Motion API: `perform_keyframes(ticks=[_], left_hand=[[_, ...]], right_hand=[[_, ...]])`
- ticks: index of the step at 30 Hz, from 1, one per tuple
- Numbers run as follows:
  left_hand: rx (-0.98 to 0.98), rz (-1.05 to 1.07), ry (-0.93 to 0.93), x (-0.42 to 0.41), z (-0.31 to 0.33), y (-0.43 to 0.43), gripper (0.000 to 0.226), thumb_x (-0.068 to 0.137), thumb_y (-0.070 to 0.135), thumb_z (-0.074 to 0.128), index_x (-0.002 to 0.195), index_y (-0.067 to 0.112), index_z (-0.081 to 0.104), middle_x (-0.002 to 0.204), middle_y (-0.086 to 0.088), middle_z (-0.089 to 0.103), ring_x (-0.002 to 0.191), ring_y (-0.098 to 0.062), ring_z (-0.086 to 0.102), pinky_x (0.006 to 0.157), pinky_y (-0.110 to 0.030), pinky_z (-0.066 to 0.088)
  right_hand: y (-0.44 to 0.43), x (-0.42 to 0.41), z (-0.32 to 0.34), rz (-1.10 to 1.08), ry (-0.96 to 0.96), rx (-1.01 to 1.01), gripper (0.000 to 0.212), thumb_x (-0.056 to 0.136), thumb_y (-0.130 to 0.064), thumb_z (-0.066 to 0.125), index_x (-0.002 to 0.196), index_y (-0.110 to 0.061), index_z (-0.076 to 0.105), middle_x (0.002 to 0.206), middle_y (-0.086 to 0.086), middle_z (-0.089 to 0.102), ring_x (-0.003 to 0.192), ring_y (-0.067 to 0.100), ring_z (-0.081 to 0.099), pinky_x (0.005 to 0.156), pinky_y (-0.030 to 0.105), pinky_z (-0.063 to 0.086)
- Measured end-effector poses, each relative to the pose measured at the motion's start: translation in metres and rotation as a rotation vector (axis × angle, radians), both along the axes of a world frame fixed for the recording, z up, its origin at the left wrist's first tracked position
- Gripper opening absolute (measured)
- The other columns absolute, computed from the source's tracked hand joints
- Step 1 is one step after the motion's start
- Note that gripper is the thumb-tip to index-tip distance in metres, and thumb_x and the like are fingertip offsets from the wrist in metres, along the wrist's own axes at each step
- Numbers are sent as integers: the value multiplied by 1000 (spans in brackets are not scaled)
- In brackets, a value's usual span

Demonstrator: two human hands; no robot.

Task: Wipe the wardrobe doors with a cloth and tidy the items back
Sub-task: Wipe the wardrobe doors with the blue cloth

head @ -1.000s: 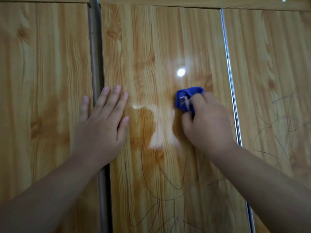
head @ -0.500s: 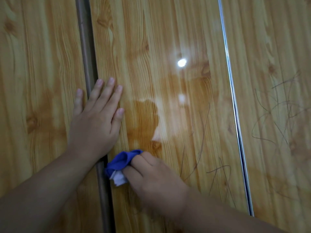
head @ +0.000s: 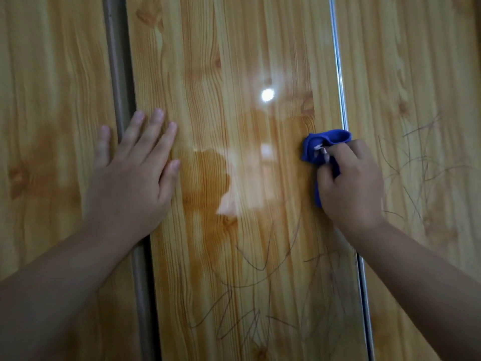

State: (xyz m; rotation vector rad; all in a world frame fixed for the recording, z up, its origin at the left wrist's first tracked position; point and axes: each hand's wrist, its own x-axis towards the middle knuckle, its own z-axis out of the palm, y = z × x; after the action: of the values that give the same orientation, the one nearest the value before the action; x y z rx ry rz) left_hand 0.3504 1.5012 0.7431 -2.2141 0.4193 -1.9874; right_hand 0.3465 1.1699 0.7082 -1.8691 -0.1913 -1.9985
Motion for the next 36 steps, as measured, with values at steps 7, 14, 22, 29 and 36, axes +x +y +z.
perform_keyframes(ticks=[7, 14, 22, 29, 36], left_hand=[[9, 5, -74, 14, 2, 3, 60, 110, 45, 22, 164, 20, 24, 173, -3, 23, 162, -20, 11, 126, -60, 8], [11, -32, -74, 18, 1, 7, 59, 111, 46, 25, 164, 21, 25, 173, -2, 22, 162, -22, 13, 126, -59, 5], [9, -29, -28, 3, -1, 3, 58, 111, 43, 26, 163, 17, 28, 173, -5, 22, 161, -24, 15, 127, -61, 7], [31, -4, -55, 8, -2, 5, 57, 113, 44, 24, 164, 19, 23, 173, -4, 21, 162, -24, 14, 127, -61, 8], [31, -13, -66, 10, -2, 4, 57, 113, 42, 27, 164, 18, 22, 174, -6, 20, 162, -26, 13, 127, -61, 6]], right_hand=[[114, -6, -81, 240, 56, -229, 4, 89, -11, 67, 88, -7, 70, 86, 8, 57, 78, 21, 50, 65, 32, 41], [185, -6, -145, 381, 15, -526, 21, 96, -5, 62, 77, -12, 62, 76, 6, 51, 72, 22, 48, 67, 35, 46], [67, -4, -99, 138, 207, -605, 20, 94, -25, 56, 84, -19, 72, 79, 6, 66, 76, 22, 54, 63, 35, 51], [14, 4, -57, 12, 52, -244, 16, 91, -8, 56, 96, 0, 69, 90, 12, 58, 80, 14, 44, 69, 21, 30], [85, -1, -112, 157, 26, -216, 17, 97, -21, 55, 96, -8, 66, 94, -1, 48, 81, 9, 40, 73, 18, 26]])
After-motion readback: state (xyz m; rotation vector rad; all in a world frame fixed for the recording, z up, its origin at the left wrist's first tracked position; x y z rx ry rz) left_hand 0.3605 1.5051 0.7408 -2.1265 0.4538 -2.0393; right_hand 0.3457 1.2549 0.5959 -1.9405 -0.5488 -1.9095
